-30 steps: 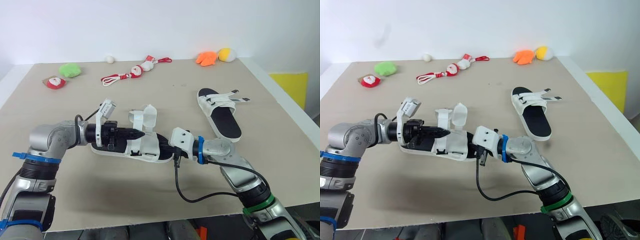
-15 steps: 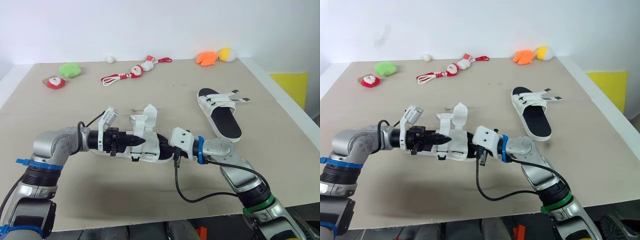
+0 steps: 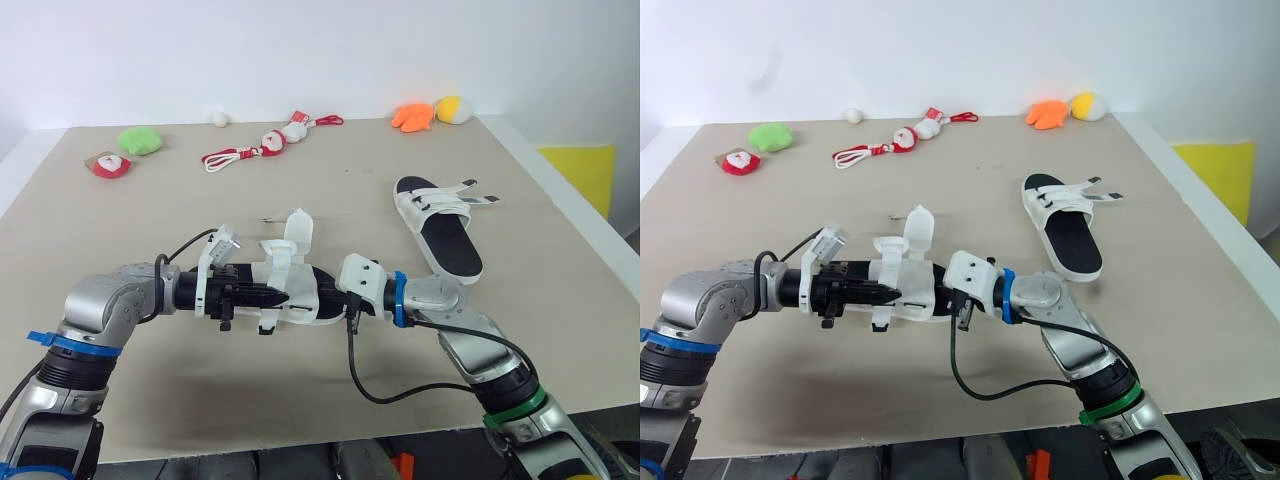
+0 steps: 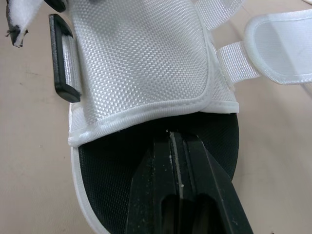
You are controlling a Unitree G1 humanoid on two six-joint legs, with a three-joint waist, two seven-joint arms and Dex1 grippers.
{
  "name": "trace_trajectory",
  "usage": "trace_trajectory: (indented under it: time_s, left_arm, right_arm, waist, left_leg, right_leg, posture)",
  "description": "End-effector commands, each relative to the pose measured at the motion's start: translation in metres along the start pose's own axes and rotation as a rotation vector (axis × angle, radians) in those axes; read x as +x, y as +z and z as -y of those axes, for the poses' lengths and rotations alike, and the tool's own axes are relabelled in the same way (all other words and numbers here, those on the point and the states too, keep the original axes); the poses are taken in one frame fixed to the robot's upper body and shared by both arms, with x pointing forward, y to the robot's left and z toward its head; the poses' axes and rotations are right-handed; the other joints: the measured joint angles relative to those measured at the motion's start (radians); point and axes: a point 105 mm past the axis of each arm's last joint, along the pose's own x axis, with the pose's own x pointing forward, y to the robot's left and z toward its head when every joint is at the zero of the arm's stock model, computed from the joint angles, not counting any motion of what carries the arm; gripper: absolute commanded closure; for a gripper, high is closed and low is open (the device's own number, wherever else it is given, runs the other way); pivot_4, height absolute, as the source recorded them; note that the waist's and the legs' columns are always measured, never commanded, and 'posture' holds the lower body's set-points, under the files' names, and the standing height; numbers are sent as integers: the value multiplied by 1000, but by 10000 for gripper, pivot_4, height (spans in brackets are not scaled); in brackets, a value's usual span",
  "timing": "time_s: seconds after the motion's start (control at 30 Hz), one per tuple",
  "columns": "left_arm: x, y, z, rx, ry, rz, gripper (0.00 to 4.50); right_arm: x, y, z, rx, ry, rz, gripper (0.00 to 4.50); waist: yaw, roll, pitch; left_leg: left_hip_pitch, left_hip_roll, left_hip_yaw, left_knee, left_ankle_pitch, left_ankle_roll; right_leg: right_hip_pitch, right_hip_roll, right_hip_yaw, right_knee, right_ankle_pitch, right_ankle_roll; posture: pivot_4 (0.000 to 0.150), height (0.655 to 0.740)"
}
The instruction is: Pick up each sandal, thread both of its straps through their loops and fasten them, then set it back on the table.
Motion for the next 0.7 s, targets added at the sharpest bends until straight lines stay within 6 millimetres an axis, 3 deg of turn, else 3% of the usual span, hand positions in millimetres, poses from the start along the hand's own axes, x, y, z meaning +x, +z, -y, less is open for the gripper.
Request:
trace_trajectory:
  time_s: [0.03, 0.17, 0.27, 0.3, 0.4, 0.53, 0.7]
  left_arm:
    - [-4, 2, -2, 42, 46, -7, 41576]
    - [-8, 6, 0, 56, 68, 19, 32536]
    - [-16, 10, 7, 66, 79, 40, 17680]
    - [-19, 10, 10, 67, 82, 44, 15400]
    - [-30, 11, 19, 68, 109, 65, 1536]
    - [-48, 11, 22, 87, 201, 115, 530]
    - [-60, 13, 43, 85, 201, 180, 530]
  right_arm:
    - [8, -11, -10, 20, 41, -42, 45000]
    - [9, -10, -12, 17, 51, -38, 45000]
    - [8, -10, -13, 17, 55, -38, 45000]
    - [8, -10, -14, 17, 56, -38, 45000]
    - [8, -10, -16, 19, 61, -37, 45000]
    - [9, -10, -19, 23, 71, -37, 45000]
    - [9, -11, -21, 20, 92, -36, 45000]
  waist:
    - [0, 0, 0]
    - [0, 0, 0]
    - [0, 0, 0]
    - [0, 0, 0]
    - [-1, 0, 0]
    - [0, 0, 0]
    - [0, 0, 0]
  left_leg:
    - [0, 0, 0, 0, 0, 0]
    - [0, 0, 0, 0, 0, 0]
    - [0, 0, 0, 0, 0, 0]
    - [0, 0, 0, 0, 0, 0]
    - [0, 1, 0, 0, 0, 0]
    - [0, 1, 1, 0, -1, -1]
    - [0, 2, 1, -1, -2, -2]
  right_leg:
    - [0, 0, 0, 0, 0, 0]
    - [0, 0, 0, 0, 0, 0]
    - [0, 0, 0, 0, 0, 0]
    - [0, 0, 0, 0, 0, 0]
    - [0, 0, 0, 0, 0, 0]
    - [0, 0, 0, 0, 0, -1]
    - [-1, 0, 0, 0, -1, -2]
  posture:
    - [1500, 7400]
    - [1500, 7400]
    - [1500, 7400]
    - [1500, 7400]
    - [1500, 7400]
    - [1500, 7400]
    - [1500, 7400]
